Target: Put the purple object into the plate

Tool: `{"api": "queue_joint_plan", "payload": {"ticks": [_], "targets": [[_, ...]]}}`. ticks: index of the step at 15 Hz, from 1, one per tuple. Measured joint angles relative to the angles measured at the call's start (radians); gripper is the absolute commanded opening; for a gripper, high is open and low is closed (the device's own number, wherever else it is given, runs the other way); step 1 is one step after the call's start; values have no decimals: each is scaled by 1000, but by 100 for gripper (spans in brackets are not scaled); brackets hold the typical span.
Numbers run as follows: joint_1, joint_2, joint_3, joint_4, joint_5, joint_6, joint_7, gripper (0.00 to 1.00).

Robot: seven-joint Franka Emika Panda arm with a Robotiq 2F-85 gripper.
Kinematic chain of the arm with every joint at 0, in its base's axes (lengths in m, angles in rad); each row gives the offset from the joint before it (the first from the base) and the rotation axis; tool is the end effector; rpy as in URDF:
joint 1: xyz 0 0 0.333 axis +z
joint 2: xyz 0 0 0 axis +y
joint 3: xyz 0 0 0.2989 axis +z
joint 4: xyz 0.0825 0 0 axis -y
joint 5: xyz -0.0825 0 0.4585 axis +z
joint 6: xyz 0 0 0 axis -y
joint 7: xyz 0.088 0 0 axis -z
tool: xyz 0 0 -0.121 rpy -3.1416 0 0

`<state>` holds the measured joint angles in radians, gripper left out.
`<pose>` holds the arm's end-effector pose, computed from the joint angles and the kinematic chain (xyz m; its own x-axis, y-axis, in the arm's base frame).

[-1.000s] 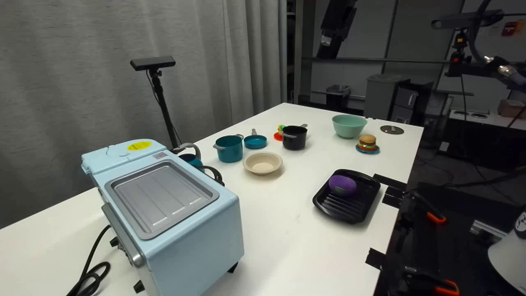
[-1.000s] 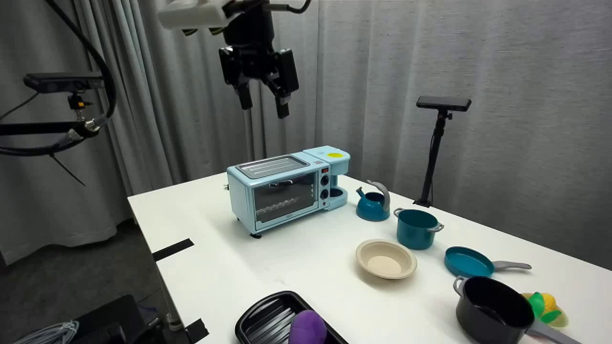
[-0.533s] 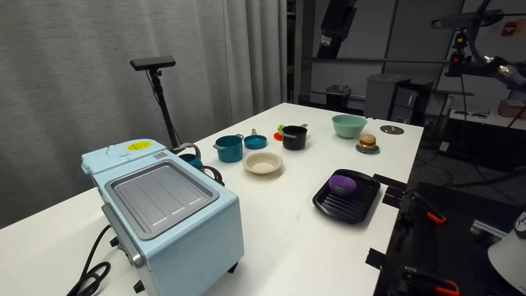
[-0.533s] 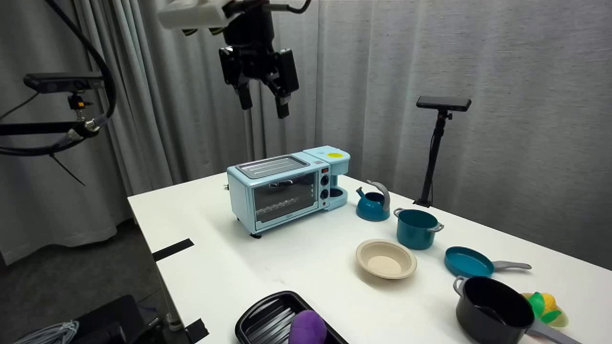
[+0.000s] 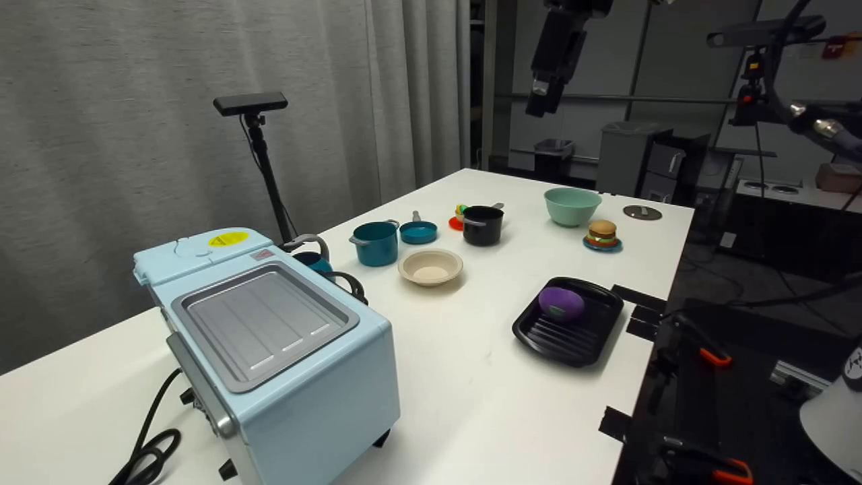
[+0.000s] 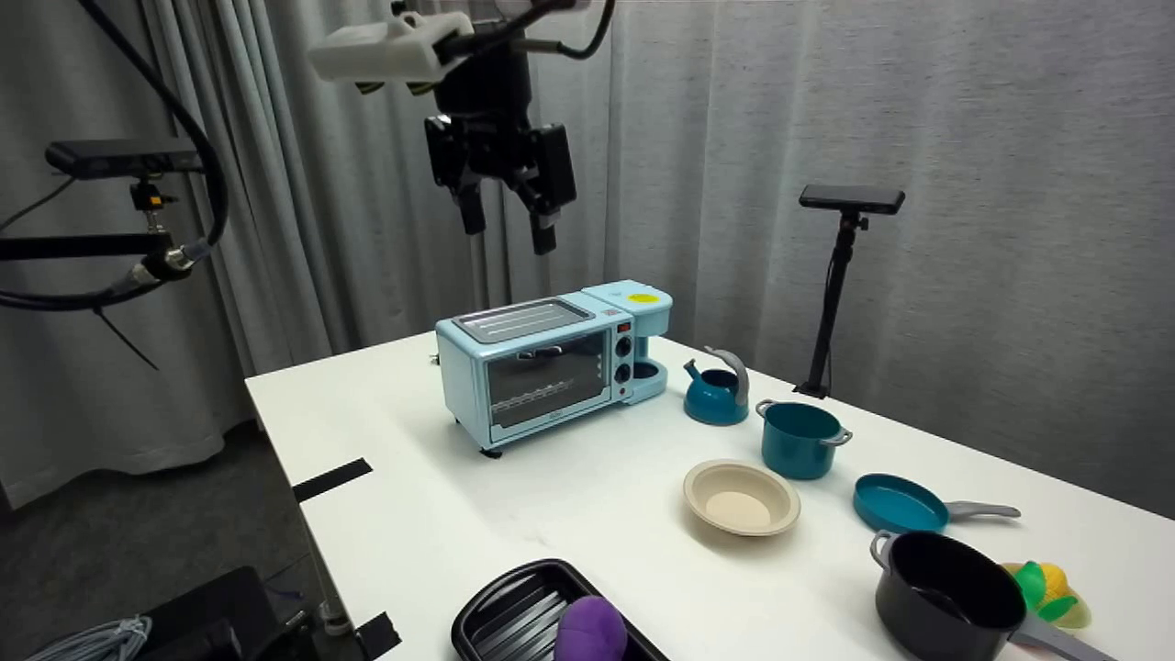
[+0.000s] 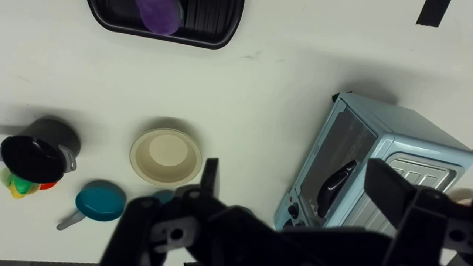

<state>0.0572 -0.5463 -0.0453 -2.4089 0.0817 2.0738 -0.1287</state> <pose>0.4895 0.0108 0.4786 0.9706 0.1018 0.2180 0.1204 -0.9899 -0.0742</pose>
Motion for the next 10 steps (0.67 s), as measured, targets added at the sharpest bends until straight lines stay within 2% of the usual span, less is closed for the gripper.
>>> {"api": "queue_joint_plan", "payload": {"ticks": [6, 10], "targets": [[-48, 46, -62, -129, -50, 9, -68, 100], [-87, 101, -99, -216, -95, 112, -108, 100]]}}
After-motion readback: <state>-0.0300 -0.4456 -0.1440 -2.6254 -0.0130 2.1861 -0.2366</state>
